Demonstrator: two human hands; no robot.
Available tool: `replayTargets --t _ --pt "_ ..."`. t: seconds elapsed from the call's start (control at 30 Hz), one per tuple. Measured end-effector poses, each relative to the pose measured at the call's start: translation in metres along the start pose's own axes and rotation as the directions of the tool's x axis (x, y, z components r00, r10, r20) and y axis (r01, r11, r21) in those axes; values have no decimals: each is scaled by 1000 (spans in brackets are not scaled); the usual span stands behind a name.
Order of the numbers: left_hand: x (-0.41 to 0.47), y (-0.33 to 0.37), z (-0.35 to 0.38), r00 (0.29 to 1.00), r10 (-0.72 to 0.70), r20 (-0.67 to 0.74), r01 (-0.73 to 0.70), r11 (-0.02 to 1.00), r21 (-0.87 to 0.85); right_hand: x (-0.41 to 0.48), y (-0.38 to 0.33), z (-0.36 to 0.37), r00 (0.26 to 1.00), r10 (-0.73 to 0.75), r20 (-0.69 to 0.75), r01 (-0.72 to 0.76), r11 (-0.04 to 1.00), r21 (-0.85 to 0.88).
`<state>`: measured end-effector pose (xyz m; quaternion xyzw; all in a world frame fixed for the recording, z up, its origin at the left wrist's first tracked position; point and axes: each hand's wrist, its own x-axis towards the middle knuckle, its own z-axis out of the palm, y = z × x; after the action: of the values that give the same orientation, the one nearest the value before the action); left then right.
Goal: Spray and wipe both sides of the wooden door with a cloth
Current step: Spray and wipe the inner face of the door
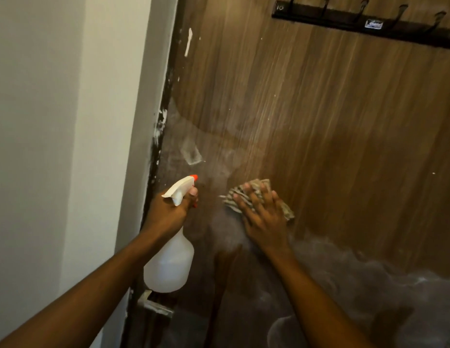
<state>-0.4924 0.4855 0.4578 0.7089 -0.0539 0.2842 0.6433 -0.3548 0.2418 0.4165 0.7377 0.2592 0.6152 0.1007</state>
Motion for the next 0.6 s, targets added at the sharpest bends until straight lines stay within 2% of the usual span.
replayTargets --t 0.07,0.13,0.2,0.33,0.43,0.5,0.57,0.6 --pt "1 -4 -7 1000 -20 -18 20 1000 13 -3 14 -3 990 133 -41 -133 991 -9" --pt "5 -9 -12 999 -45 -23 45 999 21 16 14 -5 946 315 -75 -317 948 -23" --pt "10 -12 -15 998 -52 -21 53 998 41 48 3 -5 911 397 -111 -402 915 -20" --pt "25 -18 -20 999 -52 -13 53 997 52 105 -37 18 936 332 -120 -336 942 -15" --pt "36 -21 -28 997 -70 18 69 996 50 90 -70 32 989 145 -6 -145 989 -4" --pt "42 -23 -35 996 -83 37 82 996 42 58 -74 29 997 40 64 -40 999 -4" --pt "47 -24 -44 994 -106 38 106 994 12 34 -64 22 996 73 46 -72 997 -22" --pt "51 -26 -49 992 -118 39 119 993 -13 34 -58 20 989 149 11 -149 988 -31"
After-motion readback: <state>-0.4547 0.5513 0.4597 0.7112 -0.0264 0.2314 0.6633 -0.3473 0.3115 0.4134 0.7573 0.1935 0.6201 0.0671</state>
